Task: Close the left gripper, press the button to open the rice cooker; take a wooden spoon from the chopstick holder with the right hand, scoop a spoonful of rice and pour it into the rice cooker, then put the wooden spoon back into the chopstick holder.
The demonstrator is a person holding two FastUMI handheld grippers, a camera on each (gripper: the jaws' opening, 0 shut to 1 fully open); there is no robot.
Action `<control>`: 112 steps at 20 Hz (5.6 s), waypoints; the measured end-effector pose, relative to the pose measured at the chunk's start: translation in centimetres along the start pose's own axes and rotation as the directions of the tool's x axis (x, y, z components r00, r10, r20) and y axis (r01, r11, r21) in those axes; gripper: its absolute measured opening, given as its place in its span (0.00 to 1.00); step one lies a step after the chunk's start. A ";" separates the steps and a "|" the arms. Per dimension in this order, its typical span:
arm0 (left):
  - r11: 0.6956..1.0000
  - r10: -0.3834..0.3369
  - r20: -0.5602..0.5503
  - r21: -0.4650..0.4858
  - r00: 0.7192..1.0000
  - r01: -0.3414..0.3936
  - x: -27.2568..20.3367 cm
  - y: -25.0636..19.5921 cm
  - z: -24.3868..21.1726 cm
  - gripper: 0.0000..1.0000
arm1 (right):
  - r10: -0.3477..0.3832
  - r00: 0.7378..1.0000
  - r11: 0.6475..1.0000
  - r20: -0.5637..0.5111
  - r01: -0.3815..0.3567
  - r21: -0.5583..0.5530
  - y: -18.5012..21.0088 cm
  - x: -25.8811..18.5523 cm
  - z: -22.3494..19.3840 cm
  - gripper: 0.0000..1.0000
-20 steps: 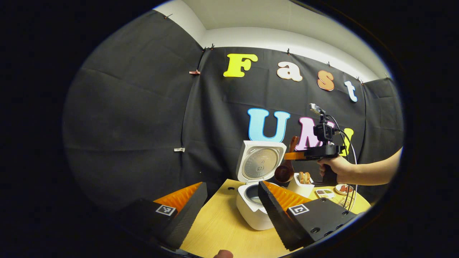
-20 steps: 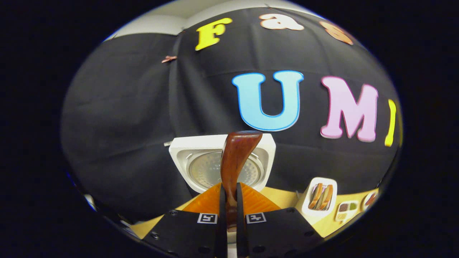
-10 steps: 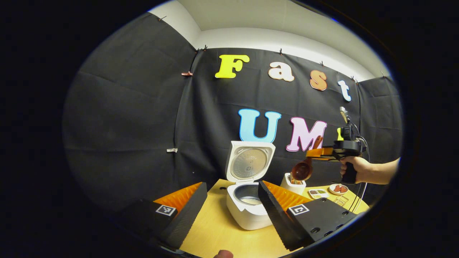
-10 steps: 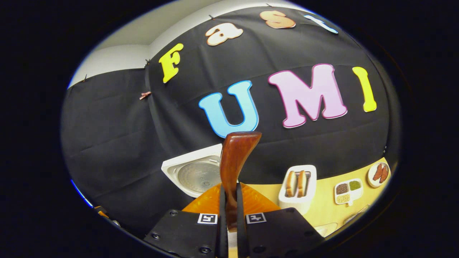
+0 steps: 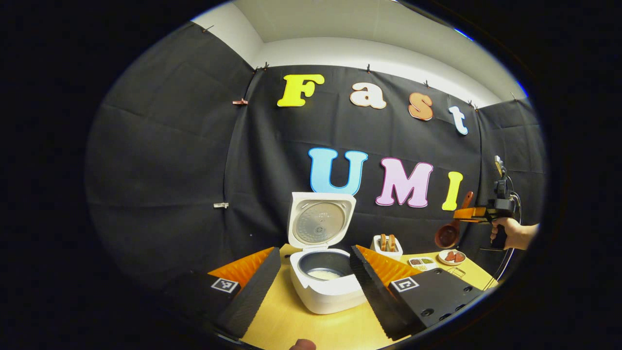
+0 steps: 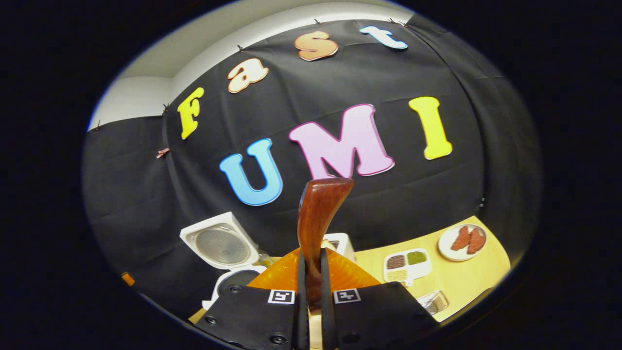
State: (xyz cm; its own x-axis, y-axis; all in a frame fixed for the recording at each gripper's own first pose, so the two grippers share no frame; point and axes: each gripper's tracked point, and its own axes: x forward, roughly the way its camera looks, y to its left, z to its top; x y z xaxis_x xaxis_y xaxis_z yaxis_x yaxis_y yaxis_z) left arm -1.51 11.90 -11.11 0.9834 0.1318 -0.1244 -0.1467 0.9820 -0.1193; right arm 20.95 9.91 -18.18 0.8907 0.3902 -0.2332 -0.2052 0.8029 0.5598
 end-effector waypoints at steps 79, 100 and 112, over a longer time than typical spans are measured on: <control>0.994 0.054 0.119 0.092 0.991 -0.065 40.9 -1.7 9.5 0.97 | -0.428 0.900 0.888 -0.080 0.401 -0.226 -11.4 -20.4 -6.7 0.99; 0.977 0.214 -0.240 0.072 0.947 -0.202 32.8 -4.2 -1.9 1.00 | -0.369 0.926 0.910 -0.083 0.341 -0.236 -9.7 -21.7 -7.4 0.99; 0.950 0.297 -0.424 0.038 0.855 -0.311 26.3 -6.0 -13.3 1.00 | -0.309 0.943 0.925 -0.126 0.267 -0.271 -9.0 -22.1 -8.7 0.98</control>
State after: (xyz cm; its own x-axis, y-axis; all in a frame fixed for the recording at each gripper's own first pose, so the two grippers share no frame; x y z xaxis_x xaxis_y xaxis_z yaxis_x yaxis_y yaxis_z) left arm 23.77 7.61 -26.79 0.7523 0.3472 -0.5599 -0.4413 0.8966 -0.0370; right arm -0.43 -1.99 -24.94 0.8519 0.1767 -0.4931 -0.0621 0.9688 0.2400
